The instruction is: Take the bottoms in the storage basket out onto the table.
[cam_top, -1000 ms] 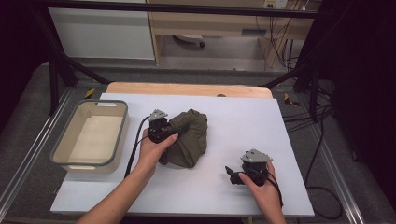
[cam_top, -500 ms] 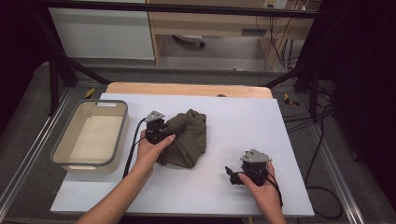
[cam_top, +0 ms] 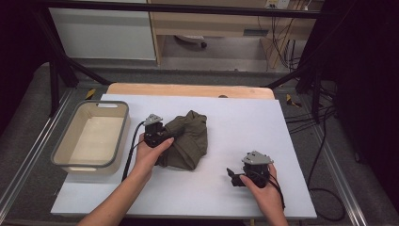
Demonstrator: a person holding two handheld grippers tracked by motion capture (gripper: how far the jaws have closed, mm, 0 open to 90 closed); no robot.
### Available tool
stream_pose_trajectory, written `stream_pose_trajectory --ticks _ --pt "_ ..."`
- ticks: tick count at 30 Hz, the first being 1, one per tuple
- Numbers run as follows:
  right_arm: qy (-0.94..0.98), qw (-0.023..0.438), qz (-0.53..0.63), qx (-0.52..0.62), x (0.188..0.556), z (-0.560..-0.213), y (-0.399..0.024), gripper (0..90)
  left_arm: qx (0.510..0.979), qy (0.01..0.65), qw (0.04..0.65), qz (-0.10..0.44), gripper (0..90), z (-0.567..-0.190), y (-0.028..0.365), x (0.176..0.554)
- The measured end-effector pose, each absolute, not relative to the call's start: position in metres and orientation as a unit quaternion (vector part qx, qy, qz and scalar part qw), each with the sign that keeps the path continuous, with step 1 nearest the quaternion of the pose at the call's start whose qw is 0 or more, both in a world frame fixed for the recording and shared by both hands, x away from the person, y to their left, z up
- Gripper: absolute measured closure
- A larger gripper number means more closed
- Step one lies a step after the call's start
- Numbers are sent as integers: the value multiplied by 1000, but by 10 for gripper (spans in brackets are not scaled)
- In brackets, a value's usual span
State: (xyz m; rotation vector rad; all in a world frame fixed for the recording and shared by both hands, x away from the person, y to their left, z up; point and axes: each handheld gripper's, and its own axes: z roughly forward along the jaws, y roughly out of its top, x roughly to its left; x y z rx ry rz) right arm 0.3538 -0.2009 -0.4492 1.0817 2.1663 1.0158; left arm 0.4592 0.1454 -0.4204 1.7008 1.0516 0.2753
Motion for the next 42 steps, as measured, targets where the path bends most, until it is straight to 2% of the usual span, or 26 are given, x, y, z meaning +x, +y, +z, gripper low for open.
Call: stream_pose_trajectory --ticks 5,8,12,16,21,31,42 --pt "799 255 374 397 354 -449 -200 38 713 440 532 121 336 -416 147 457" --pt "799 256 372 396 354 -449 -200 39 711 438 538 117 284 -413 150 456" --pt "799 257 372 396 354 -449 -201 38 703 435 548 129 195 -406 153 453" --pt "800 257 371 396 353 -450 -201 37 709 437 532 150 97 -397 149 453" --pt "799 257 371 397 353 -449 -200 35 713 420 536 166 88 -386 144 452" --pt "793 265 378 399 353 -449 -200 28 719 415 532 167 105 -375 140 450" --pt "794 262 380 396 352 -449 -199 24 730 403 528 161 77 -364 137 445"
